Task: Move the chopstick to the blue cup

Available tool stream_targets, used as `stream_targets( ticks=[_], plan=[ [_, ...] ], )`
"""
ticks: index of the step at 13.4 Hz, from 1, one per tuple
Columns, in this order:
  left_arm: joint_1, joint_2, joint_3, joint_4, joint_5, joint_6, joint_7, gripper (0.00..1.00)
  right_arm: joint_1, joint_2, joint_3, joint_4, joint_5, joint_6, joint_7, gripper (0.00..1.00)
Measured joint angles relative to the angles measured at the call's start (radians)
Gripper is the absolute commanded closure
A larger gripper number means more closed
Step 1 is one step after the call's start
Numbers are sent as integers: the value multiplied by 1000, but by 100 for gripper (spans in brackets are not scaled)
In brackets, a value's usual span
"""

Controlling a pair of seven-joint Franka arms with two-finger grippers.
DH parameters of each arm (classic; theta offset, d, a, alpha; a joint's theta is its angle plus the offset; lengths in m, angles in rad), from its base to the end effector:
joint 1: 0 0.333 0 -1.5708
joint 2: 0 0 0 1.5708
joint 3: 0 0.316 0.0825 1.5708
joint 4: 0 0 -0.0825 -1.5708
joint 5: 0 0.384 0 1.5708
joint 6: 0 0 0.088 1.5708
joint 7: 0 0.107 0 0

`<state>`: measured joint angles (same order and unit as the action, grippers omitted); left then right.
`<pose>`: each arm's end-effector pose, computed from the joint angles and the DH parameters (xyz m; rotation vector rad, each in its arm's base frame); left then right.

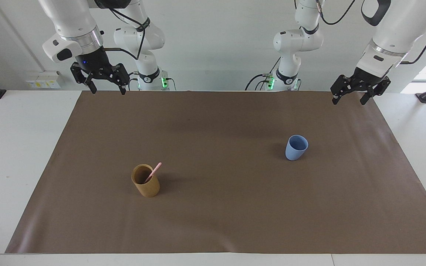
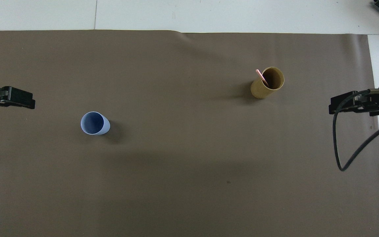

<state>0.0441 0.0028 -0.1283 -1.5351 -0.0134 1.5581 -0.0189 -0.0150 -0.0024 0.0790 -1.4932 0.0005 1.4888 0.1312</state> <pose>0.5525 -0.0480 0.6387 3.1250 -0.1025 0.0305 0.5446 0.0350 0.6549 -3.1397 0.1055 0.0032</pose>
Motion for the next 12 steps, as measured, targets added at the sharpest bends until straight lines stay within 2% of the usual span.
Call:
stream_targets(
  ticks=[12],
  plan=[
    [0, 0, 0, 0, 0, 0, 0, 0, -5, 0, -9, 0, 0, 0, 0, 0]
  ],
)
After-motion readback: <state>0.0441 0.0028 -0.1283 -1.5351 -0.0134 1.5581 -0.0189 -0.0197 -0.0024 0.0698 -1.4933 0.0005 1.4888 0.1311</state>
